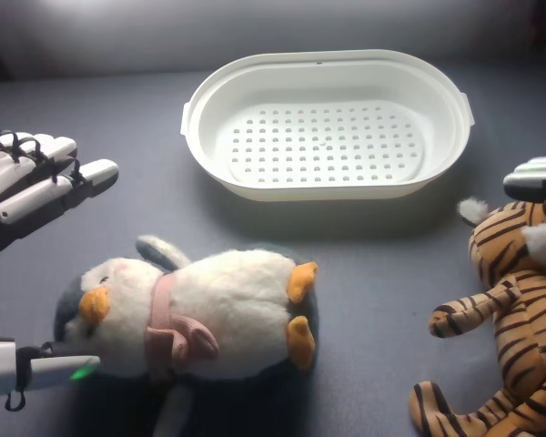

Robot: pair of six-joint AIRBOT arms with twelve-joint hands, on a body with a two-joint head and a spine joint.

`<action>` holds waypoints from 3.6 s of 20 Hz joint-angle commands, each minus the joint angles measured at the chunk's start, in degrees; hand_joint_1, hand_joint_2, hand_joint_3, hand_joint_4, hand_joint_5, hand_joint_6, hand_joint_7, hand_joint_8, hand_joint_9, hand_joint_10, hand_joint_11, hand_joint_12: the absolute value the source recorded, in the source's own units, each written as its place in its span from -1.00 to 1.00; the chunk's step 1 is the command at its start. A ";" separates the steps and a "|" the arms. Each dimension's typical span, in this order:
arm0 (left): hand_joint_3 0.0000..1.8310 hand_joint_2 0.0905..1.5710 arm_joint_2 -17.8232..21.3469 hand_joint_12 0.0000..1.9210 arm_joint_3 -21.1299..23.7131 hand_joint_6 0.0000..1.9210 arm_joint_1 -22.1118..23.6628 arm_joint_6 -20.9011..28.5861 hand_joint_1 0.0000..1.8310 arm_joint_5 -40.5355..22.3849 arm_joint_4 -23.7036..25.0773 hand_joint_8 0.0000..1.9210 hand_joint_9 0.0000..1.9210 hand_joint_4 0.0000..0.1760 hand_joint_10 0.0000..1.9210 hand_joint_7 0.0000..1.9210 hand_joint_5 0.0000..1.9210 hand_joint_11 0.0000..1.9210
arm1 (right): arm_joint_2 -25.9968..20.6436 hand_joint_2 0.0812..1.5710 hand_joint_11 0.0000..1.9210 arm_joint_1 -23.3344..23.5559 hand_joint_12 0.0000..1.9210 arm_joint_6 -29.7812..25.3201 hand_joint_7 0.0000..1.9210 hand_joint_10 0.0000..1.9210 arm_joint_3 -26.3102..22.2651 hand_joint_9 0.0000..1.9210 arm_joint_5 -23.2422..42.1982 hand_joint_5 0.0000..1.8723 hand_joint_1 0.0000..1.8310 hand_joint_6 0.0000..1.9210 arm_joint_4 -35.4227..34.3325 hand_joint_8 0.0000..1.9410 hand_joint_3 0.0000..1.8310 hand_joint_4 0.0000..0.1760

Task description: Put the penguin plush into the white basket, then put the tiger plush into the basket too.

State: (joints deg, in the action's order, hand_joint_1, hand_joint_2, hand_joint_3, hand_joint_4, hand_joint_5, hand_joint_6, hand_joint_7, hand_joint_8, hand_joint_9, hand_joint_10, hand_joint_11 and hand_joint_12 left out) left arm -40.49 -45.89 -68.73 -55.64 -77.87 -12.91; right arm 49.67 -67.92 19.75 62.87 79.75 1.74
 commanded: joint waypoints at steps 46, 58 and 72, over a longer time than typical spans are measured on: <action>-1.00 0.30 -12.05 0.19 -16.88 -0.14 42.41 -11.66 0.52 26.75 10.56 -0.38 0.07 -1.00 0.10 0.21 0.08 -0.09 | 0.81 0.49 -0.61 0.10 -0.98 -1.38 -0.64 -1.00 1.29 -0.65 6.43 -0.57 -0.28 -1.00 -1.56 -1.00 -1.00 -1.00; -1.00 0.00 -19.80 -0.36 -26.21 -1.00 49.68 -11.66 -0.13 38.38 2.27 -1.00 -0.85 1.00 -1.00 -0.91 -0.94 -1.00 | 1.78 0.51 -0.59 0.10 -0.98 -1.71 -0.64 -1.00 2.04 -0.64 6.12 -0.57 -0.32 -1.00 -1.53 -1.00 -1.00 -0.70; -1.00 0.07 -7.37 -0.69 -10.24 -0.99 30.26 -11.70 -0.09 12.35 7.25 -1.00 -0.93 0.63 -1.00 -0.92 -0.89 -1.00 | -1.38 0.42 -0.63 0.15 -0.99 0.04 -0.67 -1.00 0.23 -0.68 10.25 -0.62 -0.25 -1.00 -0.39 -1.00 -1.00 0.20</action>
State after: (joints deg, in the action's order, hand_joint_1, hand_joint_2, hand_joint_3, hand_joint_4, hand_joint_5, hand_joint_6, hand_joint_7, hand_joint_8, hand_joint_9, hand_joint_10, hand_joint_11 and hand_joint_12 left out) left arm -47.35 -55.22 -40.62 -64.58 -57.08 -5.98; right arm 48.25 -68.10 20.10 63.05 82.54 2.83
